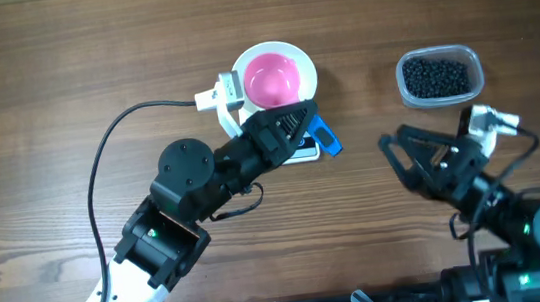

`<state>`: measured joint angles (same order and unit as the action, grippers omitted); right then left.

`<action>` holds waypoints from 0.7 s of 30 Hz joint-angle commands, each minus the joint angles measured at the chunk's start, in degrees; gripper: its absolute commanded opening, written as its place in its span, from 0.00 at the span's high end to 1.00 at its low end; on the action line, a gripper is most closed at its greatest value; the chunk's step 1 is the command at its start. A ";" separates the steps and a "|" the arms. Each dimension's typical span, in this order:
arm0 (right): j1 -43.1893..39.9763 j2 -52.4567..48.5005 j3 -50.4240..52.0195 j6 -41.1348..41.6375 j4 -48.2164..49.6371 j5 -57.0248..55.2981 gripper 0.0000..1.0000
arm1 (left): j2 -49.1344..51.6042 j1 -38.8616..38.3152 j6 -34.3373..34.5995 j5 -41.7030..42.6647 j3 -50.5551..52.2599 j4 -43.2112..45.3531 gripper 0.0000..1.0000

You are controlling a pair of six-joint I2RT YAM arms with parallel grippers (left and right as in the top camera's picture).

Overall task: Scoop item into bowl and weigh 150g on scale
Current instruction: 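Carry the scoop toward center and bring the right gripper toward it, then grasp the blue scoop handle with the right gripper beside the left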

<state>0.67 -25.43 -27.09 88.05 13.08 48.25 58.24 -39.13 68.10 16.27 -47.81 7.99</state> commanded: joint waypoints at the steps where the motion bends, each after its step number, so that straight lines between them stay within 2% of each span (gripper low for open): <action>1: 0.46 -5.77 -3.39 -3.58 5.01 12.98 0.04 | -0.04 -0.31 3.37 -1.01 -0.63 2.16 0.96; 5: 2.69 -7.23 -3.39 0.72 10.01 12.74 0.04 | -0.04 -0.31 3.63 -1.49 -0.63 6.08 0.96; 9: 7.34 -7.26 -3.39 1.86 10.19 6.49 0.05 | -0.04 -0.42 7.89 -2.86 -0.63 7.13 0.96; 17: 20.00 -9.75 -3.39 2.12 10.32 -8.17 0.08 | -0.04 -2.67 7.82 -7.65 -0.63 7.06 0.96; 21: 23.69 -13.86 -3.39 1.90 14.95 -10.97 0.11 | -0.02 -3.96 7.78 -8.04 -0.63 7.02 0.96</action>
<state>21.96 -36.18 -29.06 89.80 24.77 43.42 58.24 -41.98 75.44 10.28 -47.83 14.63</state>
